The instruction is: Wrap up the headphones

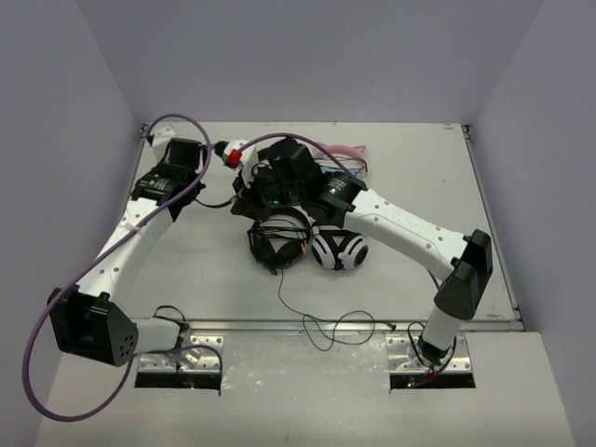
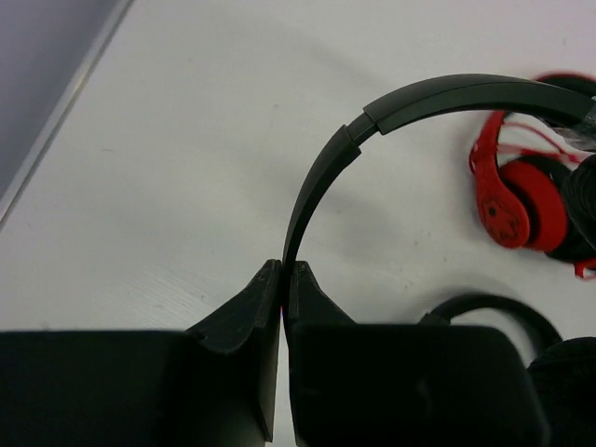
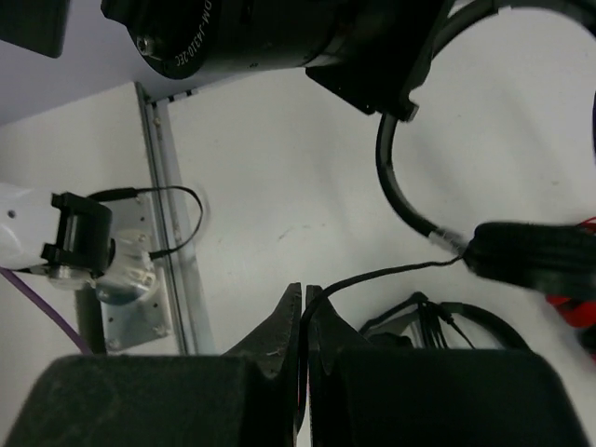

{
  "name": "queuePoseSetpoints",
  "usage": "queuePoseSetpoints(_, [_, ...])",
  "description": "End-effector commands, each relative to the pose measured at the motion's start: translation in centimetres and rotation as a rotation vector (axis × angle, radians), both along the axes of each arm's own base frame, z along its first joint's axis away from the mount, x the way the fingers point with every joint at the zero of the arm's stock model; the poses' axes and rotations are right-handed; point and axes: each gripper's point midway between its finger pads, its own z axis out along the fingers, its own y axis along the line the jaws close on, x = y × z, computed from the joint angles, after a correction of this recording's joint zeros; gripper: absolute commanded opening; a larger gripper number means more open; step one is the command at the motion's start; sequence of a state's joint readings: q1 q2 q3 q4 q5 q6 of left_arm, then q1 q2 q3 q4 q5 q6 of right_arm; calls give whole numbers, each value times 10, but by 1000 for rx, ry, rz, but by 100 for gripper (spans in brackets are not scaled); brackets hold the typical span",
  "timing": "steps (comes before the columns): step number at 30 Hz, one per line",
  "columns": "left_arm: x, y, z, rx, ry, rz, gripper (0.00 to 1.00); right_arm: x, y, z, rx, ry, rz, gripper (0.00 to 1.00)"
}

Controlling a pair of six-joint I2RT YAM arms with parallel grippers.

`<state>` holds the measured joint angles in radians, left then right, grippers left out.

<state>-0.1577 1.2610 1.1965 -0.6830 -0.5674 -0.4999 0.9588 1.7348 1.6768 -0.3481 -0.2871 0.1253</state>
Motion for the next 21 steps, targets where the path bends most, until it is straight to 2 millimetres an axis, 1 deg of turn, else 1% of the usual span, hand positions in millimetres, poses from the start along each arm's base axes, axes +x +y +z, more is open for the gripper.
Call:
queuePoseSetpoints(1, [13, -34, 11, 49, -6, -208, 0, 8, -13, 22, -69, -258, 73, 1])
queuePoseSetpoints(2, [10, -45, 1, 66, 26, -259, 0, 11, -17, 19, -91, -278, 67, 1])
queuePoseSetpoints(3, [8, -52, -5, 69, 40, -289, 0, 18, -23, 14, -132, -331, 54, 1])
queuePoseSetpoints(5, [3, -73, -15, 55, 65, -390, 0, 20, -29, 7, -184, -364, 67, 1])
queuePoseSetpoints(6, [-1, -80, -23, 51, 82, -426, 0, 24, -32, 3, -216, -408, 81, 1])
queuePoseSetpoints(7, [-4, -87, -27, 43, 88, -464, 0, 26, -36, -1, -245, -431, 82, 1])
queuePoseSetpoints(8, [-10, -99, -32, 28, 90, -522, 0, 26, -43, -16, -298, -469, 122, 1])
queuePoseSetpoints(10, [-16, -109, -36, 15, 97, -569, 0, 25, -51, -29, -337, -516, 150, 1])
queuePoseSetpoints(11, [-18, -110, -38, 13, 99, -583, 0, 27, -54, -31, -338, -541, 156, 1])
queuePoseSetpoints(12, [-19, -111, -39, 11, 95, -589, 0, 24, -61, -40, -357, -554, 176, 1])
queuePoseSetpoints(13, [-22, -111, -45, 10, 108, -594, 0, 22, -61, -41, -348, -552, 189, 1])
queuePoseSetpoints(15, [-24, -115, -50, 8, 120, -612, 0, 21, -65, -44, -345, -536, 207, 1])
queuePoseSetpoints(17, [-27, -121, -53, 7, 132, -641, 0, 26, -68, -43, -342, -538, 197, 1])
queuePoseSetpoints(19, [-30, -129, -54, 1, 135, -673, 0, 36, -72, -39, -353, -569, 156, 1])
queuePoseSetpoints(20, [-32, -133, -53, 4, 132, -690, 0, 48, -76, -32, -363, -595, 101, 1])
queuePoseSetpoints(21, [-34, -136, -54, 8, 135, -704, 0, 55, -81, -27, -366, -607, 66, 1])
